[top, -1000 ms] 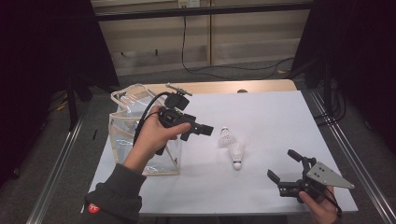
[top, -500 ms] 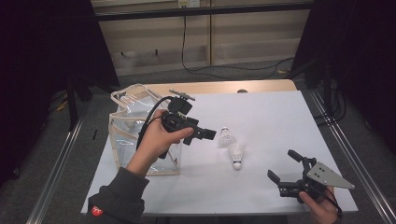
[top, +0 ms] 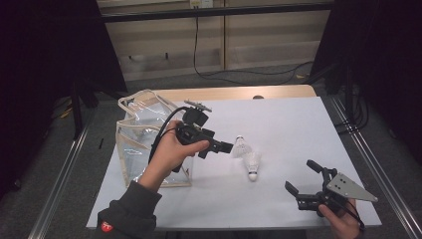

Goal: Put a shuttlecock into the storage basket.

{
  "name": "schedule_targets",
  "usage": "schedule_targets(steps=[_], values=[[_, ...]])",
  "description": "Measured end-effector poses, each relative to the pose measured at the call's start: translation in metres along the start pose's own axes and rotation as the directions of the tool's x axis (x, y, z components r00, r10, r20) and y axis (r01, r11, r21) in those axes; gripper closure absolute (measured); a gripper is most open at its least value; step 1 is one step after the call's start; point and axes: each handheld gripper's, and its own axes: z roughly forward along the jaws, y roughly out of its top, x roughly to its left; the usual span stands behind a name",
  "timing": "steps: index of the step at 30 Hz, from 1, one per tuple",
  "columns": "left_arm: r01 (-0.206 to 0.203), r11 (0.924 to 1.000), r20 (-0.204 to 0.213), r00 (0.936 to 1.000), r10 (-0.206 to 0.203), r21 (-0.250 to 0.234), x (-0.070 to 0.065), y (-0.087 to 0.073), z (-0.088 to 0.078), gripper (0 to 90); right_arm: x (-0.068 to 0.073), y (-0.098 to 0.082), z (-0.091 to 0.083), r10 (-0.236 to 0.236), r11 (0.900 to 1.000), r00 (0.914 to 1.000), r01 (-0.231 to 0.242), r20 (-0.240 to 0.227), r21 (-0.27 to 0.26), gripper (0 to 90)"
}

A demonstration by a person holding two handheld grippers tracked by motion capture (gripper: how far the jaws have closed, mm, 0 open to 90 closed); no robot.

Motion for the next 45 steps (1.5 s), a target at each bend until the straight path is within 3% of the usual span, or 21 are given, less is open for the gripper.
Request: schedule_targets(steps=[24, 45], values=[[-0.031, 0.9992, -0.012, 0.9994, 0.031, 0.025, -0.004, -0.014, 0.025, 10.7, -0.001, 0.0, -0.001, 0.003, 1.0, 1.0, -0.003, 0.002, 0.002, 0.7], [-0.027, 0.9993, -0.02, 0.9994, 0.028, 0.024, -0.004, -0.024, 0.044, 8.1, -0.002, -0.001, -0.002, -0.005, 1.0, 1.0, 0.005, 0.005, 0.006, 0.7]])
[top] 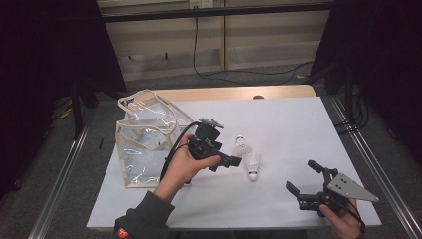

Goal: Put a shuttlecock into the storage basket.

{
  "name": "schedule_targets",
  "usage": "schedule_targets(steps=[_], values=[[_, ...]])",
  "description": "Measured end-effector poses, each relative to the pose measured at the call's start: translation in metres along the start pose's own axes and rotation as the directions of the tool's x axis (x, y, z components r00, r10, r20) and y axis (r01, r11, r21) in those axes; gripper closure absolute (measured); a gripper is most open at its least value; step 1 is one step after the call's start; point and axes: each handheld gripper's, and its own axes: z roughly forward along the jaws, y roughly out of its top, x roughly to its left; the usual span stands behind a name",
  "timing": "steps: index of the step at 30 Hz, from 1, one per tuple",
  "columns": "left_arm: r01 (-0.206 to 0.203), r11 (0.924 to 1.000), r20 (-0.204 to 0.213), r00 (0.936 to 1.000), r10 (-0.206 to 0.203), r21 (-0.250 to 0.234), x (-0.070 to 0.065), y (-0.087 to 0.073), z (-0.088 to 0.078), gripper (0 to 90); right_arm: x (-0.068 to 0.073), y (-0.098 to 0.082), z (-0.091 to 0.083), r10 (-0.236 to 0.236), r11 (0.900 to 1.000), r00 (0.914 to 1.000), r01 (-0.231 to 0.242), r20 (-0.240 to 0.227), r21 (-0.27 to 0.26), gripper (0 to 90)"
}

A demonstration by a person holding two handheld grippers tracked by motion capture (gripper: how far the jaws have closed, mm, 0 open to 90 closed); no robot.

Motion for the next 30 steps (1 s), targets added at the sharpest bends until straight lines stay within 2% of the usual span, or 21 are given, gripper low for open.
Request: schedule_targets(steps=[8, 13, 14, 18, 30], values=[[0.011, 0.9999, 0.009, 0.9999, -0.01, -0.006, 0.0, -0.004, 0.008, 6.6, 0.001, 0.0, 0.0, 0.006, 1.0, 1.0, -0.006, 0.001, 0.0, 0.7], [0.008, 0.9999, 0.012, 0.9999, -0.008, 0.007, 0.0, -0.007, 0.013, 6.2, 0.001, 0.0, 0.0, 0.006, 1.0, 1.0, -0.006, 0.001, 0.0, 0.7], [0.006, 1.0, 0.024, 0.9997, -0.007, 0.005, 0.0, -0.007, 0.014, 6.2, 0.001, 0.0, 0.0, 0.007, 1.0, 1.0, -0.007, 0.001, 0.0, 0.7], [-0.002, 0.9999, 0.007, 1.0, 0.002, 0.015, -0.001, -0.008, 0.016, 6.0, 0.0, 0.0, 0.0, 0.004, 1.0, 1.0, -0.004, 0.001, 0.001, 0.7], [-0.011, 0.9999, -0.001, 0.9999, 0.011, -0.009, 0.001, -0.011, 0.022, 6.1, 0.0, 0.0, 0.0, 0.003, 1.0, 1.0, -0.003, 0.0, 0.0, 0.7]])
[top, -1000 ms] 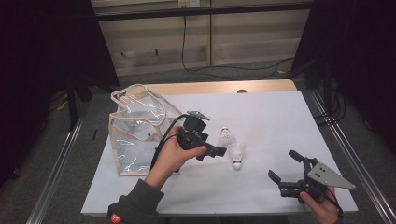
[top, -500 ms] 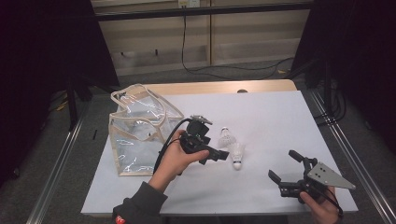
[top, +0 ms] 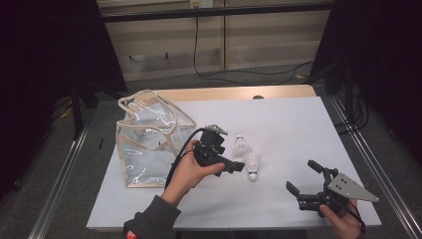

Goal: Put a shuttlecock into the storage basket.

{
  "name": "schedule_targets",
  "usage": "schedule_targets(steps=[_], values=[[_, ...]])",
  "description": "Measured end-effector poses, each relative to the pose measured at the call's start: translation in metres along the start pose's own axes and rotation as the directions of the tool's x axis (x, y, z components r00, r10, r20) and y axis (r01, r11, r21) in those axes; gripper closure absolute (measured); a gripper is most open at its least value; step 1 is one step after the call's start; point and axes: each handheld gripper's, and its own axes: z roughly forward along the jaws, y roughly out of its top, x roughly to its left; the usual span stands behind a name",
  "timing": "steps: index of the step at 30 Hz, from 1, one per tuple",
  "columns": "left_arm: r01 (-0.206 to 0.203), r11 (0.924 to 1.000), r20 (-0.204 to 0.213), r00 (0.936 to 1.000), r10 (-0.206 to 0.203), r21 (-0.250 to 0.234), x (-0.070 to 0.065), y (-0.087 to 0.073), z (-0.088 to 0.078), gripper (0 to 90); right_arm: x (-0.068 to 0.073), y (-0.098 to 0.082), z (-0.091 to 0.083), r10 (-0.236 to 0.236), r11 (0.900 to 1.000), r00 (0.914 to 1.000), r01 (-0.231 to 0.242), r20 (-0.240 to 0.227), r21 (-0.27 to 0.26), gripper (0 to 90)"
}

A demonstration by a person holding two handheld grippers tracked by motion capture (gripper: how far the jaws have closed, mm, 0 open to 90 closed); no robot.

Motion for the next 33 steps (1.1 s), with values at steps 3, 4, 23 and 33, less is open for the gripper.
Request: schedule_targets(steps=[3, 4, 23, 33], values=[[0.004, 1.0, -0.002, 1.0, -0.004, 0.001, 0.0, -0.001, 0.002, 6.2, 0.0, 0.0, 0.0, 0.001, 1.0, 1.0, -0.001, 0.0, 0.0, 0.7], [0.002, 1.0, -0.003, 1.0, -0.002, 0.003, 0.0, -0.001, 0.003, 6.2, 0.0, 0.0, 0.0, 0.0, 1.0, 1.0, 0.0, -0.001, 0.001, 0.7], [0.012, 0.9999, -0.022, 0.9997, -0.012, 0.01, -0.001, -0.006, 0.016, 6.6, 0.0, 0.0, -0.001, -0.002, 1.0, 1.0, 0.002, -0.002, 0.0, 0.8], [0.013, 0.9997, -0.043, 0.999, -0.012, 0.021, -0.002, -0.009, 0.023, 7.5, 0.0, 0.0, -0.001, -0.001, 1.0, 1.0, 0.001, 0.001, 0.002, 0.8]])
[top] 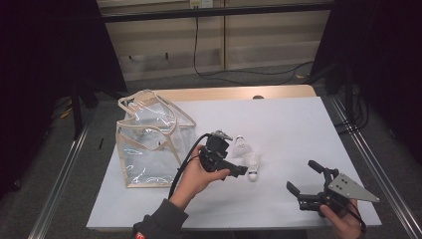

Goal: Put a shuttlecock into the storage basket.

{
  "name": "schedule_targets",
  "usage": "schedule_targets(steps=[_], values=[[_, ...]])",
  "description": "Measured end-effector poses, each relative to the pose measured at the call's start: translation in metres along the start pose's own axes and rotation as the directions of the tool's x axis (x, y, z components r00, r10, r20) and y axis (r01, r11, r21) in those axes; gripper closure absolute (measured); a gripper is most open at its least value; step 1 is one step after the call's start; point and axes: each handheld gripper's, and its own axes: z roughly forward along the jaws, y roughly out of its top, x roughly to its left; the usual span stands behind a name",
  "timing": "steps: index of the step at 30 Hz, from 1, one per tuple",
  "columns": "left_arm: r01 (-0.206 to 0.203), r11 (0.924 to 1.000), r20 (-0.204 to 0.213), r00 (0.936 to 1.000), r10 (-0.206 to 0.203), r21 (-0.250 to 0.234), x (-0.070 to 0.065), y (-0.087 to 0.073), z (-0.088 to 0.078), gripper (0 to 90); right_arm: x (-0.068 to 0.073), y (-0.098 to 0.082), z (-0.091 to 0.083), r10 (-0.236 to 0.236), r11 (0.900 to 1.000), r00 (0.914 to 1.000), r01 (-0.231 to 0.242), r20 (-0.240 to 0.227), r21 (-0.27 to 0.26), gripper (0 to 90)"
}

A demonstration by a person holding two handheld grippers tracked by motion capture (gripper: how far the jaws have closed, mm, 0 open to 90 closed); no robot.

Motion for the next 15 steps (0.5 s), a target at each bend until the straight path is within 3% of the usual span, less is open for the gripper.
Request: schedule_targets(steps=[15], values=[[0.01, 0.9999, -0.012, 0.9999, -0.01, 0.008, -0.001, -0.003, 0.011, 8.8, 0.0, 0.0, -0.001, -0.001, 1.0, 1.0, 0.001, 0.002, -0.001, 0.8]])
